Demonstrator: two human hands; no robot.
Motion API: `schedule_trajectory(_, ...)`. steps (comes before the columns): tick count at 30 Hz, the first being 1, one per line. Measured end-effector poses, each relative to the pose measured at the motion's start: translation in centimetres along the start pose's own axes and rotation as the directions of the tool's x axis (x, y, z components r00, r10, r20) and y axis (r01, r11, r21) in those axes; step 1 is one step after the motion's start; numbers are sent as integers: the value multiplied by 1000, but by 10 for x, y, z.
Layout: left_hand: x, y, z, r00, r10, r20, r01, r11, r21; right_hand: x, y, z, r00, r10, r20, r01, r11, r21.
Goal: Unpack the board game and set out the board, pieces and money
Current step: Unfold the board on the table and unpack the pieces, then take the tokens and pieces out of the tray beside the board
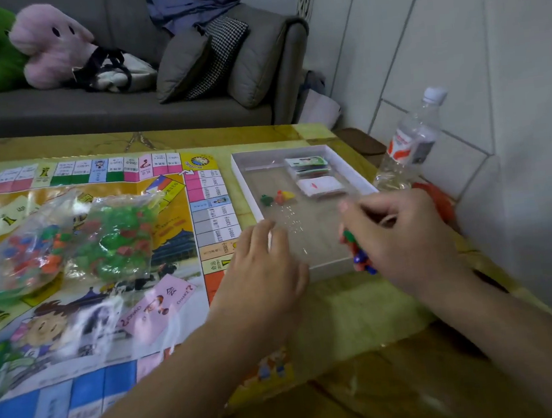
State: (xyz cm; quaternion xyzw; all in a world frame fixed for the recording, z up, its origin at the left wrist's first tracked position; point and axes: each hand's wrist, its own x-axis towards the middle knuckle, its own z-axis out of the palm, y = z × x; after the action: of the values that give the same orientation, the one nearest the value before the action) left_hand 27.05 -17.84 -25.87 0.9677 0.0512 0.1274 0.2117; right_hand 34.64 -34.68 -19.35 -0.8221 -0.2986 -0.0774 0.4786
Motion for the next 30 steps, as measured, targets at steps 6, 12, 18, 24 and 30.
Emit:
schedule_trajectory(6, -19, 31, 2, 999, 11, 44, -13, 999, 41, -64, 45, 10, 976, -214, 44, 211, 866, -453)
schedule_trajectory(12, -28, 44, -5, 998, 10, 58, -12, 1000, 27, -71, 46, 5, 979, -89, 181, 158, 897, -413)
schedule_trajectory(18, -14, 41, -12, 999, -27, -46, 24, 999, -49, -70, 37, -12, 989, -57, 138, 99, 941, -323)
schedule_trajectory(24, 32, 28, -17, 990, -126, -69, 120, 990, -80, -21, 37, -8, 997, -69, 15, 71, 958, -279)
schedule_trajectory(30, 75, 13, -7, 949, -313, -32, 312, 950, -13, 95, 30, 50, 948, 23, 317, 96, 930, -355)
